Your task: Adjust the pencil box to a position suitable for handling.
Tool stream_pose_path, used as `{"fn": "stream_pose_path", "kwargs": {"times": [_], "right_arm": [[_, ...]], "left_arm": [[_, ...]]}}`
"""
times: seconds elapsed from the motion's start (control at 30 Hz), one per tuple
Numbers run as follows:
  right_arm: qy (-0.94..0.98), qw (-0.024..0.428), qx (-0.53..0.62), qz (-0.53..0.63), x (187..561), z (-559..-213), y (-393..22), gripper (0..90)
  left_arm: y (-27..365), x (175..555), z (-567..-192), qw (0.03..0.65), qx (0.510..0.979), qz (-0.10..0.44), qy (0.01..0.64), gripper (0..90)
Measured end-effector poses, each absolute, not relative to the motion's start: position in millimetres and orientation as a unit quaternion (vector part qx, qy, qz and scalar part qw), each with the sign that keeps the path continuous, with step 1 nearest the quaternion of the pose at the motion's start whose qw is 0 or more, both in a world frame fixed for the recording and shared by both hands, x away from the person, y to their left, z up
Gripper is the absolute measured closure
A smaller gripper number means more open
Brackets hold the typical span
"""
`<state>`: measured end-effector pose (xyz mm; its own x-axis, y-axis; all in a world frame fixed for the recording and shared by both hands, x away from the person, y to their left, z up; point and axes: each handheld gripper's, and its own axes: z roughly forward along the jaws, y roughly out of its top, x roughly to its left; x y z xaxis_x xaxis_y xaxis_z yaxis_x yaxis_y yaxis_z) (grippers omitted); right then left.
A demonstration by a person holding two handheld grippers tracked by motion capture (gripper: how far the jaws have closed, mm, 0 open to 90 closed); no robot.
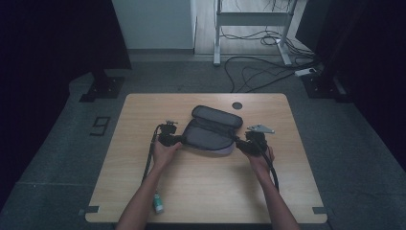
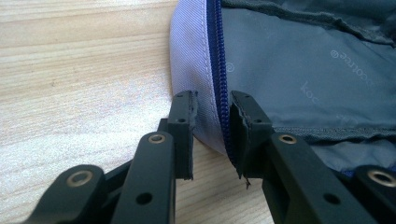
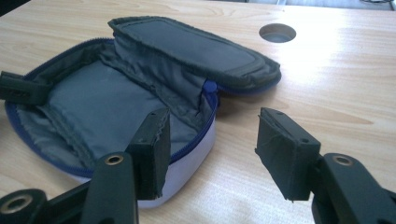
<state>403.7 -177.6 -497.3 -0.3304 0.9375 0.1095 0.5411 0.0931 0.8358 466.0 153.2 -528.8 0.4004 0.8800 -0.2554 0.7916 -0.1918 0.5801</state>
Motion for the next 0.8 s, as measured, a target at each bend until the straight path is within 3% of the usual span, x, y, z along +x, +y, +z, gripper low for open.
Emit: {"fn": "stream_pose_path", "kwargs": {"times": [0.53,0.8], "right_arm": [[0.707,0.225,0.535,0.404,424,-511,-162,45.5],[0.718,0.221,0.537,0.383,438,-522,-153,54.9]], "left_arm": [[154,465,-531,0.336,0.764,0.063,0.547,71.1],[154,465,-531,0.336,0.765,0.063,0.546,71.1]]}}
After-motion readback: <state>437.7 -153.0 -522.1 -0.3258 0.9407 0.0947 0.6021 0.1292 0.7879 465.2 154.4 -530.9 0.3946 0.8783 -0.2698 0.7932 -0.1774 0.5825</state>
